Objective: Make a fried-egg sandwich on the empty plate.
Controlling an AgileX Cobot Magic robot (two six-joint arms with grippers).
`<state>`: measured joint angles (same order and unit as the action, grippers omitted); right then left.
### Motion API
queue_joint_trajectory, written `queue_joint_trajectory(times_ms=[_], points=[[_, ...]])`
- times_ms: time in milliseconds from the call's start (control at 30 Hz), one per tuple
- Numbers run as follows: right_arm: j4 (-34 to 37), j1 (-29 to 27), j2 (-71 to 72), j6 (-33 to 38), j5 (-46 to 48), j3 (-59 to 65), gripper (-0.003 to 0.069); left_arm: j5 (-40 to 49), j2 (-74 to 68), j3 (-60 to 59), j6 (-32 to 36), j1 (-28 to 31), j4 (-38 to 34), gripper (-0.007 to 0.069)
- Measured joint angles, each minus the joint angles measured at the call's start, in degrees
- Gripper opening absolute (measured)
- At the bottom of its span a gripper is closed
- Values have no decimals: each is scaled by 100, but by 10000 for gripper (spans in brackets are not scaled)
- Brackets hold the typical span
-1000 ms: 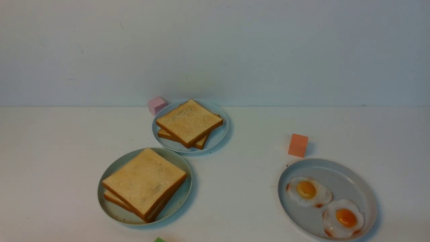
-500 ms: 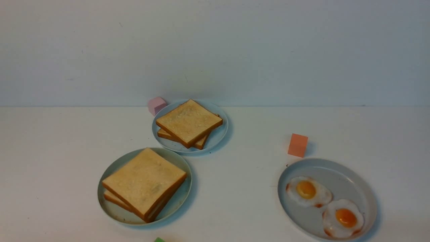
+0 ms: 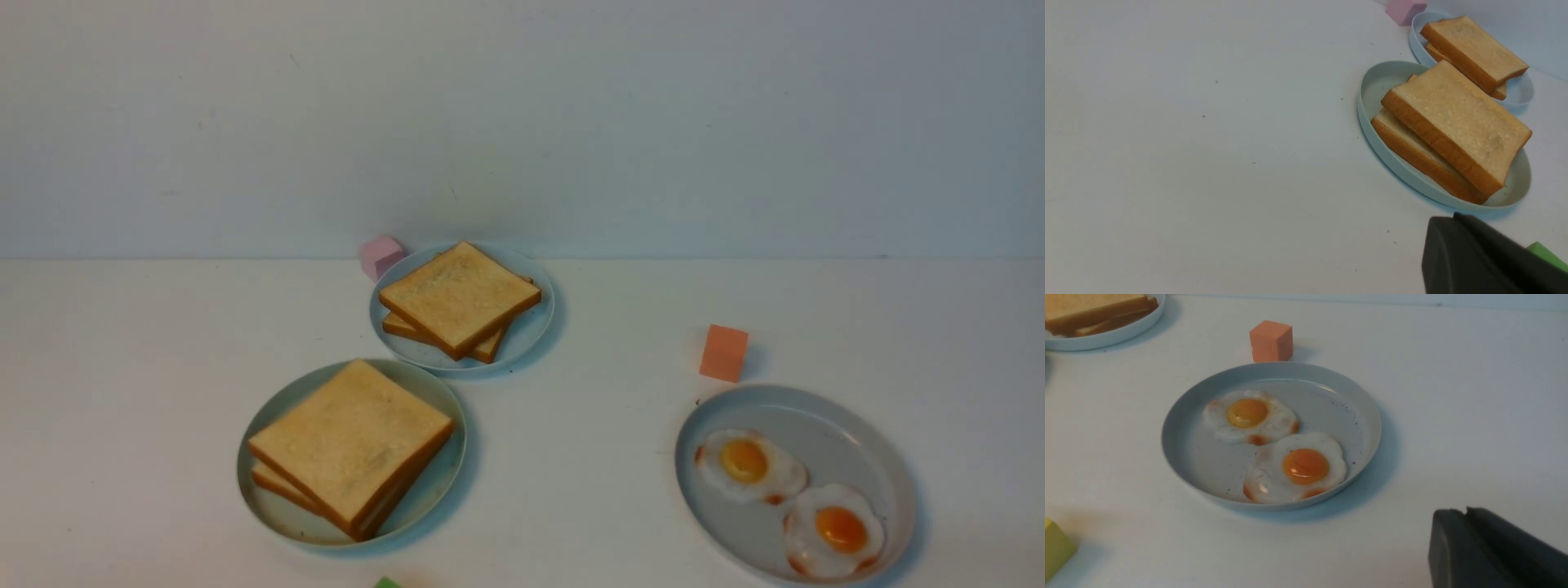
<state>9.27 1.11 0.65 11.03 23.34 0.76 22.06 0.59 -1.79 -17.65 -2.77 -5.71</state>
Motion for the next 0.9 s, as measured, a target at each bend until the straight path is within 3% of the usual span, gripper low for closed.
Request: queue_joint_trajectory(times_ms=[900], points=[[4,0,0,0,-5,5,100,0,0,0,0,0,0,11]])
